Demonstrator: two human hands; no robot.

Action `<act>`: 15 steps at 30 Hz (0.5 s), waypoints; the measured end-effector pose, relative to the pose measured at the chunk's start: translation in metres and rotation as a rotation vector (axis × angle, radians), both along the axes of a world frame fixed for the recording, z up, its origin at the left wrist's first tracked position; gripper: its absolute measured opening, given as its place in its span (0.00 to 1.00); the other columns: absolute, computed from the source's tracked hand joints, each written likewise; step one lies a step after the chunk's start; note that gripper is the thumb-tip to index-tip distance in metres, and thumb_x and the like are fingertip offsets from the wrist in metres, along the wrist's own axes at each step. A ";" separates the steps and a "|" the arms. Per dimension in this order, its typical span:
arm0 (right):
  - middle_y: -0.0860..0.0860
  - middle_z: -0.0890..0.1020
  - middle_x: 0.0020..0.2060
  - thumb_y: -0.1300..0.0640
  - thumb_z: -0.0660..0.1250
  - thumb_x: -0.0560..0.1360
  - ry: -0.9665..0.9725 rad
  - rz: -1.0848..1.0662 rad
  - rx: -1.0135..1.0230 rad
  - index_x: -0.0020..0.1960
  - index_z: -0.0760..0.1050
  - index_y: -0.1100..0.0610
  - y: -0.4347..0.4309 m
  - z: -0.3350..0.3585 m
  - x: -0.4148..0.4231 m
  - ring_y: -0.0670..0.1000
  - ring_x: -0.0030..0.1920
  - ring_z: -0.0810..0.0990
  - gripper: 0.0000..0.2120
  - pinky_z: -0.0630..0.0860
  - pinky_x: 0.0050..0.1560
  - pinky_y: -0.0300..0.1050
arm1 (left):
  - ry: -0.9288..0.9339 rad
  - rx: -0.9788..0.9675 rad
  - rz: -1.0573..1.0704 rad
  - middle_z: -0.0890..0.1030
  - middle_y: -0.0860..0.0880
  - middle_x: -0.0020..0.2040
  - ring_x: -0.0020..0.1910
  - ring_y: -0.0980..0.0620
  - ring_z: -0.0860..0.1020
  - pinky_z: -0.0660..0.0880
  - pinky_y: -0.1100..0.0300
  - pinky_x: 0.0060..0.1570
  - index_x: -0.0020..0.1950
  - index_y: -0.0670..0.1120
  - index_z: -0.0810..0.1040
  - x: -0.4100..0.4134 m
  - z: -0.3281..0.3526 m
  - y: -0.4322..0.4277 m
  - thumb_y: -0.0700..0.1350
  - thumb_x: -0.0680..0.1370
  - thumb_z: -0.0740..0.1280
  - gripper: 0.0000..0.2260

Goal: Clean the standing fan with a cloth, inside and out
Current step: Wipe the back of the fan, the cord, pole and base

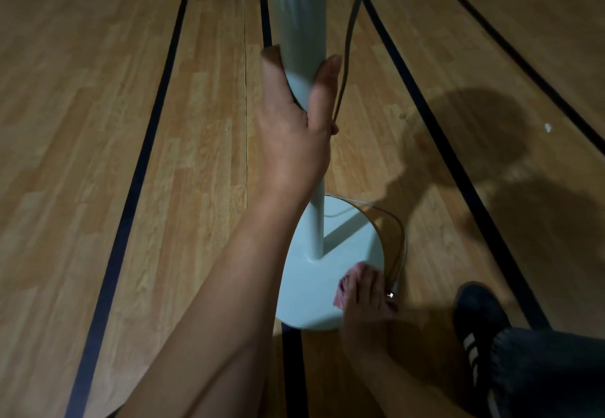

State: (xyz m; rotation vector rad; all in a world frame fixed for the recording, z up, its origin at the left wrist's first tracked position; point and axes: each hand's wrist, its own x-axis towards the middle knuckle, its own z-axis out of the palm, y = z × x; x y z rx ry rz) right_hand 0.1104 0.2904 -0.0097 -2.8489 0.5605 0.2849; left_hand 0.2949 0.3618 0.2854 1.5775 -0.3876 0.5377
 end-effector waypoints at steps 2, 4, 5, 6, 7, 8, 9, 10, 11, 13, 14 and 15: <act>0.68 0.75 0.73 0.57 0.55 0.80 0.008 0.023 0.052 0.71 0.79 0.62 0.014 0.001 -0.012 0.72 0.71 0.76 0.25 0.78 0.60 0.69 | 0.019 -0.008 -0.005 0.80 0.43 0.41 0.31 0.47 0.82 0.79 0.59 0.30 0.63 0.47 0.69 -0.002 0.001 -0.002 0.55 0.84 0.67 0.15; 0.67 0.72 0.75 0.54 0.52 0.81 -0.020 0.075 0.051 0.73 0.78 0.61 0.017 -0.002 -0.017 0.72 0.73 0.73 0.27 0.76 0.66 0.68 | 0.026 -0.011 -0.006 0.79 0.43 0.41 0.31 0.47 0.82 0.79 0.59 0.30 0.62 0.46 0.69 -0.004 0.002 -0.004 0.55 0.83 0.67 0.16; 0.67 0.70 0.77 0.53 0.51 0.83 -0.042 0.118 0.037 0.75 0.75 0.61 0.015 -0.004 -0.018 0.71 0.76 0.70 0.27 0.74 0.69 0.67 | 0.023 -0.009 -0.004 0.79 0.43 0.40 0.31 0.47 0.82 0.79 0.59 0.30 0.61 0.45 0.69 -0.005 0.002 -0.004 0.55 0.83 0.67 0.16; 0.66 0.67 0.79 0.52 0.49 0.84 -0.051 0.157 0.027 0.78 0.72 0.61 0.012 -0.008 -0.017 0.70 0.78 0.66 0.27 0.72 0.73 0.66 | 0.017 -0.009 -0.005 0.79 0.44 0.40 0.30 0.48 0.81 0.79 0.60 0.30 0.61 0.45 0.69 -0.006 0.002 -0.003 0.55 0.83 0.67 0.16; 0.65 0.65 0.80 0.51 0.49 0.85 -0.060 0.195 0.018 0.80 0.69 0.61 0.006 -0.010 -0.014 0.69 0.80 0.63 0.27 0.71 0.74 0.66 | 0.011 -0.014 -0.010 0.79 0.44 0.40 0.30 0.48 0.81 0.78 0.60 0.30 0.61 0.45 0.69 -0.007 0.002 -0.003 0.55 0.83 0.67 0.16; 0.65 0.66 0.80 0.52 0.52 0.85 -0.081 0.225 0.010 0.79 0.69 0.62 0.001 -0.014 -0.009 0.68 0.80 0.63 0.27 0.71 0.74 0.65 | 0.005 -0.018 -0.020 0.79 0.44 0.40 0.30 0.48 0.81 0.78 0.60 0.30 0.61 0.46 0.69 -0.008 0.002 -0.002 0.54 0.83 0.67 0.15; 0.64 0.68 0.79 0.52 0.58 0.83 -0.111 0.248 -0.001 0.79 0.70 0.62 -0.006 -0.017 -0.002 0.68 0.80 0.65 0.27 0.71 0.74 0.65 | -0.002 -0.022 -0.031 0.78 0.44 0.40 0.30 0.48 0.81 0.79 0.60 0.30 0.61 0.48 0.68 -0.009 0.002 -0.001 0.54 0.83 0.67 0.13; 0.63 0.68 0.79 0.53 0.64 0.81 -0.114 0.266 -0.006 0.79 0.69 0.62 -0.012 -0.020 0.006 0.67 0.80 0.65 0.28 0.71 0.74 0.64 | -0.010 -0.023 -0.041 0.78 0.43 0.41 0.31 0.47 0.81 0.79 0.60 0.31 0.61 0.51 0.68 -0.010 0.002 0.000 0.54 0.83 0.67 0.12; 0.62 0.66 0.80 0.54 0.67 0.80 -0.090 0.288 -0.003 0.81 0.67 0.61 -0.018 -0.023 0.015 0.66 0.81 0.62 0.31 0.68 0.77 0.64 | -0.023 -0.023 -0.050 0.79 0.41 0.41 0.31 0.47 0.81 0.79 0.59 0.31 0.60 0.53 0.68 -0.010 0.002 0.001 0.53 0.84 0.67 0.11; 0.62 0.60 0.83 0.56 0.61 0.83 -0.045 0.337 -0.015 0.83 0.62 0.61 -0.027 -0.025 0.035 0.65 0.84 0.54 0.30 0.59 0.81 0.63 | -0.050 -0.022 -0.059 0.79 0.39 0.41 0.31 0.46 0.82 0.80 0.58 0.31 0.59 0.56 0.67 -0.010 0.002 0.003 0.53 0.84 0.67 0.10; 0.62 0.60 0.83 0.55 0.56 0.84 -0.031 0.350 -0.013 0.83 0.62 0.61 -0.031 -0.026 0.046 0.65 0.84 0.52 0.28 0.55 0.82 0.62 | -0.062 -0.016 -0.065 0.79 0.39 0.42 0.31 0.46 0.82 0.80 0.58 0.31 0.59 0.56 0.66 -0.011 0.000 0.003 0.53 0.84 0.67 0.10; 0.62 0.60 0.83 0.53 0.52 0.84 -0.015 0.358 0.001 0.82 0.63 0.60 -0.035 -0.025 0.058 0.66 0.84 0.51 0.28 0.53 0.82 0.63 | -0.074 -0.010 -0.073 0.79 0.39 0.42 0.31 0.46 0.82 0.80 0.58 0.31 0.59 0.56 0.66 -0.011 -0.001 0.004 0.53 0.85 0.66 0.09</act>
